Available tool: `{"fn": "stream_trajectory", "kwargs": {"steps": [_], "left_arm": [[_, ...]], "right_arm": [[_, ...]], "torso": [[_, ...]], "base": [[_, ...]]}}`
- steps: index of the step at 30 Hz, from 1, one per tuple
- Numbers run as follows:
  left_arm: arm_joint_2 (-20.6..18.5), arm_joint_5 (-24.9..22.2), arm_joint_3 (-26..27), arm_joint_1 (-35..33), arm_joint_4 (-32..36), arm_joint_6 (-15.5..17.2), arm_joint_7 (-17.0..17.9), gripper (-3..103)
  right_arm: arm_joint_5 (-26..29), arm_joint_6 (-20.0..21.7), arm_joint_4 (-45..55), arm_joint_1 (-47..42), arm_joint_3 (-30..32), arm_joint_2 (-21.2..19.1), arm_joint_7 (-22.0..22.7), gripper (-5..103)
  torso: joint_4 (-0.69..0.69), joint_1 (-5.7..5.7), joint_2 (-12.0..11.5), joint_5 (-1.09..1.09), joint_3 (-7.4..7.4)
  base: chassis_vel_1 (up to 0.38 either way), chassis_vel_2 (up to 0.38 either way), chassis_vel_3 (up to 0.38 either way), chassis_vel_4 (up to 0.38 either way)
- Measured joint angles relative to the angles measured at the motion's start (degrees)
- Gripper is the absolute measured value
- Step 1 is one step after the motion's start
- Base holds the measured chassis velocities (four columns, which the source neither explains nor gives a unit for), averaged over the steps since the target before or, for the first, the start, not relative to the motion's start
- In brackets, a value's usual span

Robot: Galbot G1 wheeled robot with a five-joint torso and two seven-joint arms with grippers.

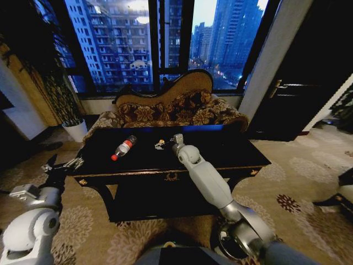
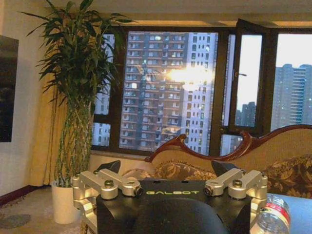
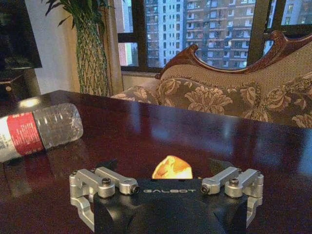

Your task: Move to the front of the table and place the trash on the table into the trash bin.

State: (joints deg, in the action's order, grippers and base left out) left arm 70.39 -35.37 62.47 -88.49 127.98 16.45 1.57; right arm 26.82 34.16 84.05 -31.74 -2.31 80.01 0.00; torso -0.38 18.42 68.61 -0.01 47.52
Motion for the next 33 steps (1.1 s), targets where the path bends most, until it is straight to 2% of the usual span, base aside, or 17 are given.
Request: {"fn": "stream_trajectory", "kwargs": {"steps": [11, 12, 14, 15, 16, 17, 20, 21, 23, 24, 26, 27, 29, 30, 33], "left_arm": [[0.05, -0.01, -0.09, 0.19, -0.31, -0.1, -0.01, 100], [0.07, -0.01, -0.1, 0.19, -0.39, -0.12, -0.01, 100], [0.1, -0.01, -0.13, 0.21, -0.44, -0.13, -0.01, 100], [0.12, -0.01, -0.15, 0.25, -0.46, -0.14, -0.01, 100], [0.14, -0.01, -0.17, 0.3, -0.48, -0.15, -0.02, 100], [0.15, -0.01, -0.17, 0.41, -0.5, -0.15, -0.02, 100], [0.15, -0.02, -0.17, 0.47, -0.52, -0.16, -0.02, 100], [0.15, -0.02, -0.18, 0.48, -0.54, -0.18, -0.02, 100], [0.13, -0.02, -0.17, 0.47, -0.57, -0.18, -0.02, 100], [0.11, -0.03, -0.17, 0.48, -0.61, -0.19, -0.02, 100], [0.11, -0.03, -0.16, 0.48, -0.65, -0.2, -0.02, 100], [0.11, -0.03, -0.16, 0.47, -0.67, -0.21, -0.02, 100], [0.13, -0.03, -0.16, 0.42, -0.68, -0.22, -0.02, 100], [0.16, -0.03, -0.16, 0.38, -0.69, -0.23, -0.02, 100], [0.24, -0.02, -0.23, 0.37, -0.71, -0.25, -0.02, 100]], "right_arm": [[-1.69, 0.0, -0.44, -0.58, -0.25, -0.35, 0.0, 100], [-1.89, 0.0, -0.47, -0.66, -0.25, -0.39, 0.0, 96], [-2.11, 0.0, -0.52, -0.77, -0.2, -0.41, 0.0, 96], [-2.31, 0.0, -0.54, -0.91, -0.14, -0.43, 0.0, 88], [-2.5, -0.02, -0.57, -1.07, -0.11, -0.44, -0.01, 88], [-2.86, -0.14, -0.64, -1.26, -0.08, -0.45, 0.0, 79], [-3.27, -0.37, -0.76, -1.41, 0.0, -0.41, 0.0, 79], [-3.38, -0.47, -0.82, -1.44, 0.02, -0.37, 0.0, 68], [-3.47, -0.59, -0.89, -1.46, 0.03, -0.33, 0.0, 68], [-3.54, -0.68, -0.96, -1.46, 0.03, -0.3, 0.0, 57], [-3.58, -0.77, -1.02, -1.46, 0.04, -0.26, -0.01, 57], [-3.6, -0.85, -1.04, -1.46, 0.06, -0.25, 0.0, 46], [-3.6, -0.92, -1.06, -1.46, 0.08, -0.25, -0.01, 46], [-3.6, -0.99, -1.06, -1.46, 0.1, -0.25, -0.01, 35], [-3.57, -1.1, -1.05, -1.49, 0.19, -0.31, -0.03, 35]], "torso": [[0.0, 0.0, 0.0, 0.0, 0.0], [0.0, 0.0, 0.0, 0.0, 0.0], [0.0, 0.0, 0.0, 0.0, 0.0], [0.0, 0.0, 0.0, 0.01, 0.0], [0.0, 0.0, 0.0, 0.0, 0.0], [0.0, 0.0, 0.0, 0.0, 0.0], [0.0, 0.0, 0.0, 0.0, 0.0], [0.0, 0.0, 0.0, 0.0, 0.0], [0.0, 0.0, 0.0, 0.0, 0.0], [0.0, 0.0, 0.0, 0.0, 0.0], [0.0, 0.0, 0.0, 0.0, 0.0], [0.0, 0.0, 0.0, 0.0, 0.0], [0.0, 0.0, 0.0, 0.0, 0.0], [0.0, 0.0, 0.0, 0.01, 0.0], [0.01, 0.0, 0.0, 0.01, 0.0]], "base": [[0.0, 0.0, 0.0, 0.0], [0.0, 0.0, 0.0, 0.0], [0.0, 0.0, 0.0, 0.0], [0.0, 0.0, 0.0, 0.0], [0.0, 0.0, 0.0, 0.0], [0.0, 0.0, 0.0, 0.0], [0.0, 0.0, 0.0, 0.0], [0.0, 0.0, 0.0, 0.0], [0.0, 0.0, 0.0, 0.0], [0.0, 0.0, 0.0, 0.0], [0.0, 0.0, 0.0, 0.0], [0.0, 0.0, 0.0, 0.0], [0.0, 0.0, 0.0, 0.0], [0.0, 0.0, 0.0, 0.0], [0.0, 0.0, 0.0, 0.0]]}}
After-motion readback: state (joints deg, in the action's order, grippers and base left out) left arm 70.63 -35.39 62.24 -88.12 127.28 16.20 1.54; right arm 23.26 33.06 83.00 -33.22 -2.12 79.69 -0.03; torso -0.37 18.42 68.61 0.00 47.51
